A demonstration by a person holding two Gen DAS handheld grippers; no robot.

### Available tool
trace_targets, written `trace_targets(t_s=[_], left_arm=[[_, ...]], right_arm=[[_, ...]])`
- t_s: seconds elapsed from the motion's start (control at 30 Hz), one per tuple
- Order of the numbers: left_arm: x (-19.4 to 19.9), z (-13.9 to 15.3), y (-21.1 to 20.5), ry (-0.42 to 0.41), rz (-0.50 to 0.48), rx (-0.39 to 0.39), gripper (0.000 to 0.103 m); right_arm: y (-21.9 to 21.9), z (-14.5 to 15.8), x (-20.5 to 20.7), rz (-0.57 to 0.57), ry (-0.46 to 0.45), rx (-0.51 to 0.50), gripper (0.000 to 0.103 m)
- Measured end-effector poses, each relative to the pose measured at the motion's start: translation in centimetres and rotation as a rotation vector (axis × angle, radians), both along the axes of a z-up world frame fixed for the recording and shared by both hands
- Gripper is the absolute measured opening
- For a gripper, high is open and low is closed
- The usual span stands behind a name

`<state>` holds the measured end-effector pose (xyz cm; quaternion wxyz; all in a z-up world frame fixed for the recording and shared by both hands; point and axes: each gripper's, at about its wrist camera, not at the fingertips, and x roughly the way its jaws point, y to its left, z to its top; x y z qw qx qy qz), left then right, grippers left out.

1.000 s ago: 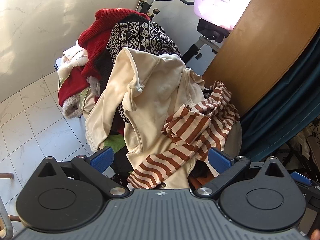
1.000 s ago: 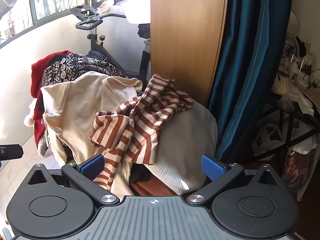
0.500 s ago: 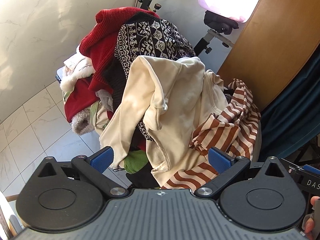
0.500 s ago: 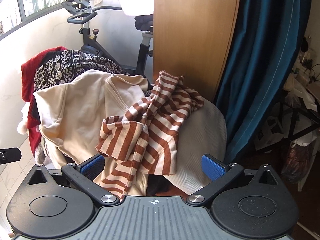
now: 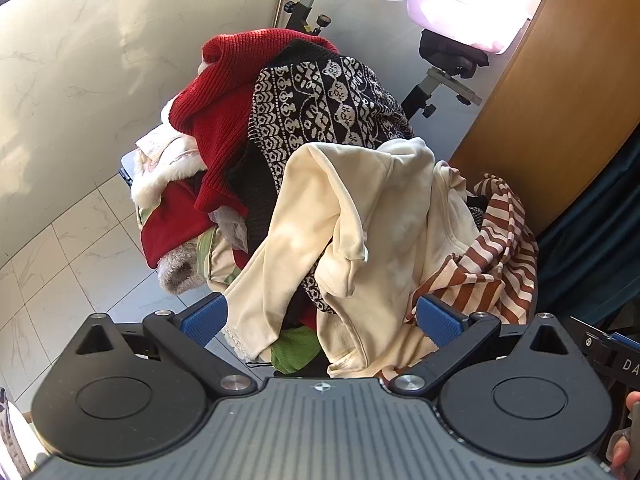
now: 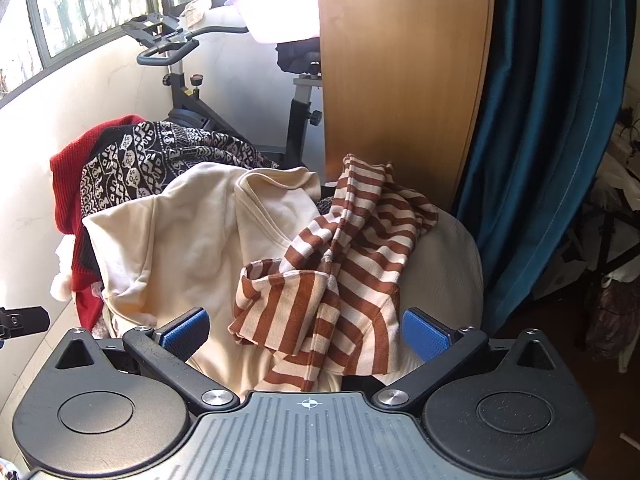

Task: Fold clothes
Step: 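Move both tools toward the brown-and-white striped top on the pile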

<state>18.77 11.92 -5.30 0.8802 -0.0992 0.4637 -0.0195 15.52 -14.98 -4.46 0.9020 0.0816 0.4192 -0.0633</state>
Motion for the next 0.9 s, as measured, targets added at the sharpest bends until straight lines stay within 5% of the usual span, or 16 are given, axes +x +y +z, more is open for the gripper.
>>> trace_targets(t_s=[0.27,0.57,0.9], left_arm=[[0.6,-0.9,1.9,0.028,0.047,-0.015,0.103],[3.4,-2.2,1.1,-0.011,-0.061,-0.072,0.102],[10.0,-7.0,-4.4,0.021,-0.133,0.039,0.101]], right_arm=[[0.7,-0.9,1.2,-0.019,0.041,0.01,0.102],[1.6,-1.0,2.5,-0.014,0.041,-0.004,0.102],[-2.6,-4.7,4.2,-0.048,0.098,-0.003,0.102]])
